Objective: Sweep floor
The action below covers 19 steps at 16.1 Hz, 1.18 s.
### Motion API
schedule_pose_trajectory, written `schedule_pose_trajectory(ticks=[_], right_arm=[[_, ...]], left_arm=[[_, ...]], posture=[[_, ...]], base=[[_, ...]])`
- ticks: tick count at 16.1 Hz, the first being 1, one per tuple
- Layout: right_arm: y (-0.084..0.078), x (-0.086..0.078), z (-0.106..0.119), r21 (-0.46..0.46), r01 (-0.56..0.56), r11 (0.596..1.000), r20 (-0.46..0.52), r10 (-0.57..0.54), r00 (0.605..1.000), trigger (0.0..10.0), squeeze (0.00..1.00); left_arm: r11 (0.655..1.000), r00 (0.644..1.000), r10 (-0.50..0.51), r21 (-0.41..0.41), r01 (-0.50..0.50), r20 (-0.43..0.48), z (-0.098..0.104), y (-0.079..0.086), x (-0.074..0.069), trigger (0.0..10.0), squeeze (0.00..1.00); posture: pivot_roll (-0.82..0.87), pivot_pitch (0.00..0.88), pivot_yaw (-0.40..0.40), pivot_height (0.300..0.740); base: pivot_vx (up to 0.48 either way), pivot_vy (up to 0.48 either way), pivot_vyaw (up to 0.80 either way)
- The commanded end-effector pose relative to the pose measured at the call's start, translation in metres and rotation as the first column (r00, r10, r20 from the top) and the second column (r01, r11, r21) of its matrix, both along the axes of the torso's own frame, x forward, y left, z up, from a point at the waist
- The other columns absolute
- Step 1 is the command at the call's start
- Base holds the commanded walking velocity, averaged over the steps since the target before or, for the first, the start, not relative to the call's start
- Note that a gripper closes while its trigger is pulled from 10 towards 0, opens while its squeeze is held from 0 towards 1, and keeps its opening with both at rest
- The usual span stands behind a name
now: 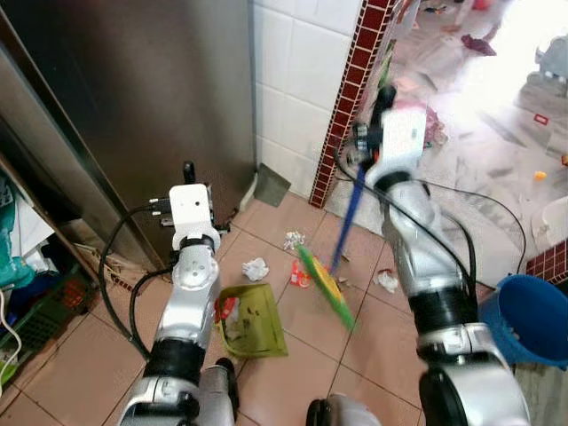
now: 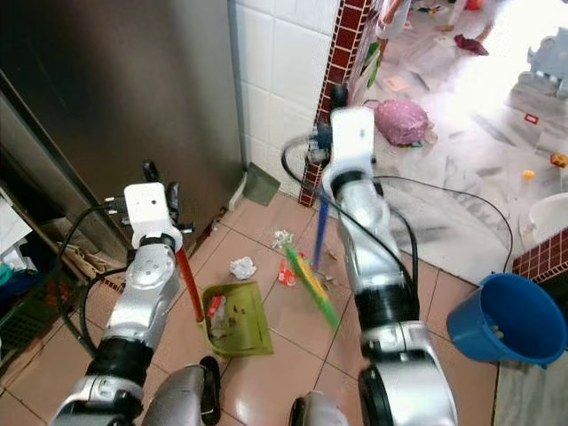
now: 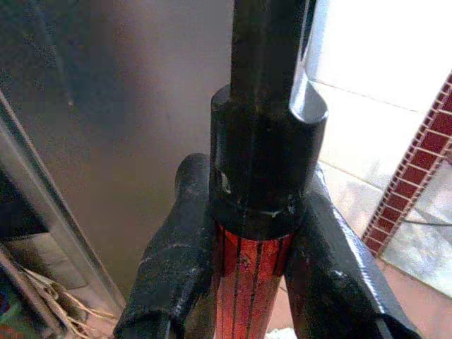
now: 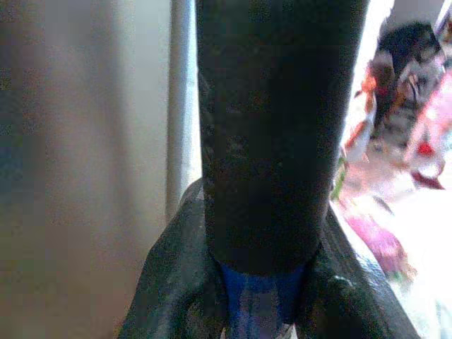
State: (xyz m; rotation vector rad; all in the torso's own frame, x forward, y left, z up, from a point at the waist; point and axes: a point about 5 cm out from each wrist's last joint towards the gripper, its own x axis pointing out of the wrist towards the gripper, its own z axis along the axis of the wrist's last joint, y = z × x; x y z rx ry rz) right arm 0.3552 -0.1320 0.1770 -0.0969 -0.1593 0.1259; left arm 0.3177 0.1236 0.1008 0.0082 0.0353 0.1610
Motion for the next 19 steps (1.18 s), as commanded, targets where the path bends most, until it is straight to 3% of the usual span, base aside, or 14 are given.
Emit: schedule_pose_trajectory(ticks=[1, 6, 8, 10, 13, 19], right_arm=[[-0.002, -0.001, 0.007, 0.003, 0.030, 1.000, 0.041, -0.030, 0.999, 10.0, 0.00], [-0.012, -0.010, -0.014, 0.005, 0.113, 0.994, -0.024, -0.113, 0.993, 10.0, 0.00], [-0.017, -0.011, -0.020, 0.037, 0.148, 0.988, -0.061, -0.146, 0.987, 10.0, 0.00], [-0.024, -0.011, -0.022, -0.005, 0.219, 0.976, -0.066, -0.219, 0.973, 10.0, 0.00], [-0.029, -0.010, -0.026, -0.027, 0.267, 0.963, -0.089, -0.269, 0.959, 10.0, 0.00], [-0.037, -0.012, -0.031, -0.029, 0.310, 0.950, -0.114, -0.311, 0.944, 10.0, 0.00]], left_arm=[[0.999, 0.998, -0.043, -0.002, 0.043, 0.052, 0.014, -0.005, -0.002, 10.0, 0.00], [0.993, 0.989, -0.120, 0.004, 0.120, 0.081, 0.025, 0.003, -0.022, 10.0, 0.00], [0.993, 0.992, -0.116, -0.033, 0.117, 0.052, 0.023, 0.007, -0.031, 10.0, 0.00], [0.989, 0.989, -0.143, -0.044, 0.142, -0.035, 0.012, 0.013, -0.046, 10.0, 0.00], [0.966, 0.968, -0.248, -0.085, 0.243, -0.049, 0.011, 0.006, -0.046, 10.0, 0.00], [0.947, 0.953, -0.302, -0.124, 0.296, -0.035, 0.022, 0.003, -0.040, 10.0, 0.00]], posture=[[-0.01, 0.116, -0.068, 0.740], [0.00, 0.099, -0.061, 0.740], [0.00, 0.090, -0.056, 0.740], [0.00, 0.083, -0.051, 0.740], [0.00, 0.087, -0.045, 0.740], [0.00, 0.098, -0.033, 0.740]], base=[[0.000, 0.000, 0.00], [0.000, 0.000, 0.00], [0.000, 0.000, 0.00], [0.000, 0.000, 0.00], [0.000, 0.000, 0.00], [0.000, 0.000, -0.78]])
